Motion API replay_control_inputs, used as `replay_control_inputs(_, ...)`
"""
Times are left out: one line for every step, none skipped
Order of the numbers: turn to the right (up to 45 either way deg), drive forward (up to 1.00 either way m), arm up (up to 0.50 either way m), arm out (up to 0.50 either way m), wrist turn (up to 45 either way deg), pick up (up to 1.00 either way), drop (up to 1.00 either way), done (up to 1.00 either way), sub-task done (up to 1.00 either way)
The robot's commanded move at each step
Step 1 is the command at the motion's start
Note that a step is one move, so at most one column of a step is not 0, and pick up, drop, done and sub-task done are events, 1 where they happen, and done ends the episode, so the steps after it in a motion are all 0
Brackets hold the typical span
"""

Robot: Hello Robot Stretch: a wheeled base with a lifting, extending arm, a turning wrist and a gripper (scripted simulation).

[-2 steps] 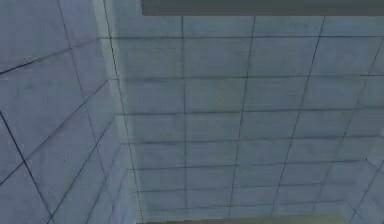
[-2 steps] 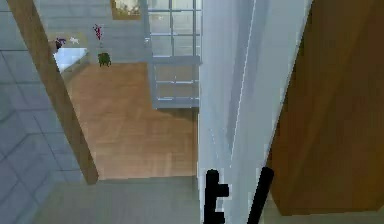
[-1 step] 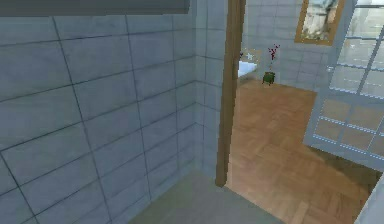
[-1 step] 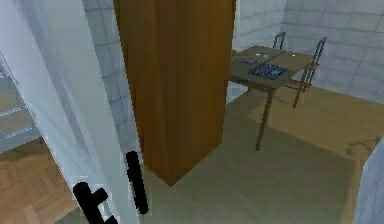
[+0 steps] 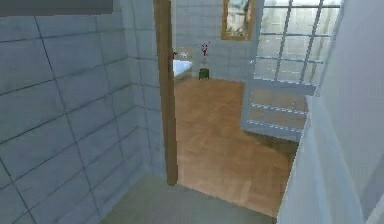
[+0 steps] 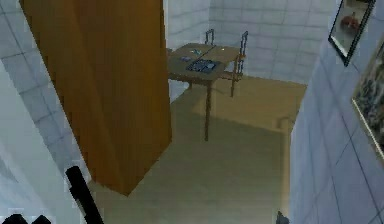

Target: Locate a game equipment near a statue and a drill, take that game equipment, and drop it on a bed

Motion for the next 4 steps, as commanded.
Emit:
replay_control_inputs(0.0, 0.25, 0.00, 0.00, 0.0, 0.00, 0.00, 0.00, 0.00)
replay_control_inputs(9.0, 0.00, 0.00, 0.00, 0.0, 0.00, 0.00, 0.00, 0.00)
replay_control_inputs(0.0, 1.00, 0.00, 0.00, 0.0, 0.00, 0.00, 0.00, 0.00)
replay_control_inputs(3.0, 0.00, 0.00, 0.00, 0.0, 0.00, 0.00, 0.00, 0.00)
